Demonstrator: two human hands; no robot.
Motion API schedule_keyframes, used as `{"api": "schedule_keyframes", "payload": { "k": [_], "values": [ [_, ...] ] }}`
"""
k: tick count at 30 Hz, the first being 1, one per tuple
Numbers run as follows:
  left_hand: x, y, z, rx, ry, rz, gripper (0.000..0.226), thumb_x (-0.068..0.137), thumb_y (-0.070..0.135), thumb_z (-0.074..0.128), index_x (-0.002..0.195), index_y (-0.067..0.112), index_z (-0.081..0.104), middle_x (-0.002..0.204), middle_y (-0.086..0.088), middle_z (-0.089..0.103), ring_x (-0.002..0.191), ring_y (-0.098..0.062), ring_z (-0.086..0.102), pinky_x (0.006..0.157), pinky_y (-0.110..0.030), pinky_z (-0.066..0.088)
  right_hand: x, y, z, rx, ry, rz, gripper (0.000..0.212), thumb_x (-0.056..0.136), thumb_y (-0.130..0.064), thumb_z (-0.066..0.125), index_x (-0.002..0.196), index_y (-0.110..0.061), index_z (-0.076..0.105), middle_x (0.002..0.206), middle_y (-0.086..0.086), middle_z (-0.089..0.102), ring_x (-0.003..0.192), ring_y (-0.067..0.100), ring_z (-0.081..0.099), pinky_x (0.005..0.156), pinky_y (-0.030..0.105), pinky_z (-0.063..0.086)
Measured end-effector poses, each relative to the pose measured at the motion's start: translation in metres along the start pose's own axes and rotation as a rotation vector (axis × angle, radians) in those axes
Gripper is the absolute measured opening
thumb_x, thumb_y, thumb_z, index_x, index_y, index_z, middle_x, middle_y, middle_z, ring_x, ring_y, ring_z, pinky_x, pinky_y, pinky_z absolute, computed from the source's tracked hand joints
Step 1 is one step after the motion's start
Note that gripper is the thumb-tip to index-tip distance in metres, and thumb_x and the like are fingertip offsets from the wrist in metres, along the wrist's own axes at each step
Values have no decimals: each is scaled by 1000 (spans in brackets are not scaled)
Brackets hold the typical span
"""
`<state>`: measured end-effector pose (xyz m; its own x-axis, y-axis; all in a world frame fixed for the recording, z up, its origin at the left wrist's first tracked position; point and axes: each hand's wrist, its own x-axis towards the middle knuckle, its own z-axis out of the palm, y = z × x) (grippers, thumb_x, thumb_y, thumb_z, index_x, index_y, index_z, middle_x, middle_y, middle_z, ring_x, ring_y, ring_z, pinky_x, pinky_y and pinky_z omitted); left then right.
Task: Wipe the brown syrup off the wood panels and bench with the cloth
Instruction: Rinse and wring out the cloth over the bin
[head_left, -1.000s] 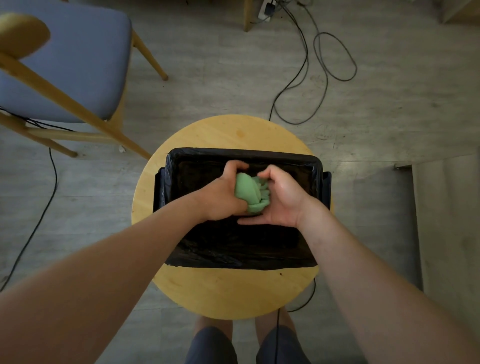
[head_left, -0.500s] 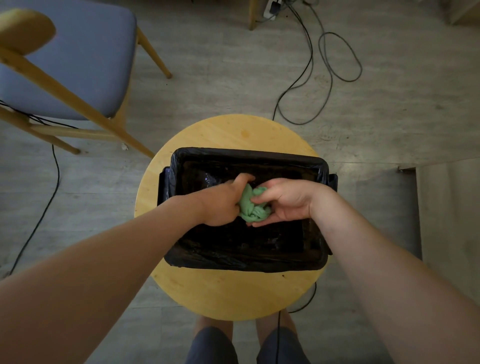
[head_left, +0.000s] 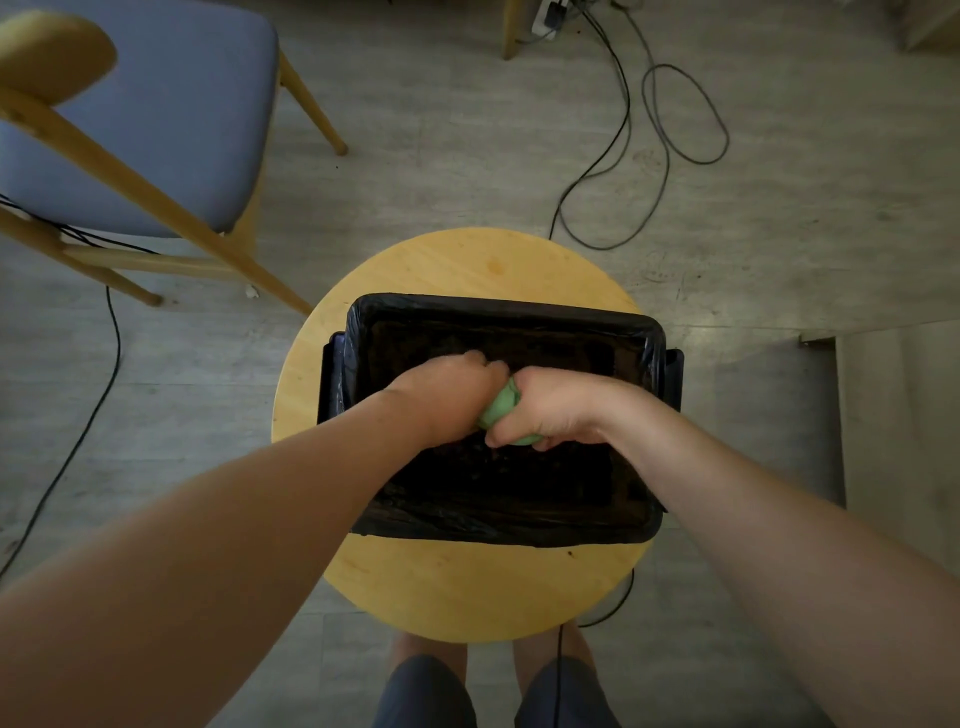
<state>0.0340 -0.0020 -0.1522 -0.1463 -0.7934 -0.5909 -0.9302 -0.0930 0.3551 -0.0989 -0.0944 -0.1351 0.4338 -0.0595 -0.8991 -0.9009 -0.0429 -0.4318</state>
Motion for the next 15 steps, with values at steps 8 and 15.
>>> {"api": "schedule_keyframes", "payload": {
  "k": [8,15],
  "values": [
    [11,7,-5,-173,-149,-202,18,93,26,62,77,20,54,80,-1,59,76,-19,58,70,-33,51,11,14,16,-638,471,-355,22,85,-13,75,103,-11,62,96,8,69,86,27,68,66,34,50],
    [6,8,-1,-867,-364,-429,13,77,14,69,84,10,59,69,-6,51,54,-18,45,46,-25,38,21,35,28,-844,796,-543,33,76,-8,84,98,-6,59,83,16,64,74,37,66,55,32,41]
  ]
}}
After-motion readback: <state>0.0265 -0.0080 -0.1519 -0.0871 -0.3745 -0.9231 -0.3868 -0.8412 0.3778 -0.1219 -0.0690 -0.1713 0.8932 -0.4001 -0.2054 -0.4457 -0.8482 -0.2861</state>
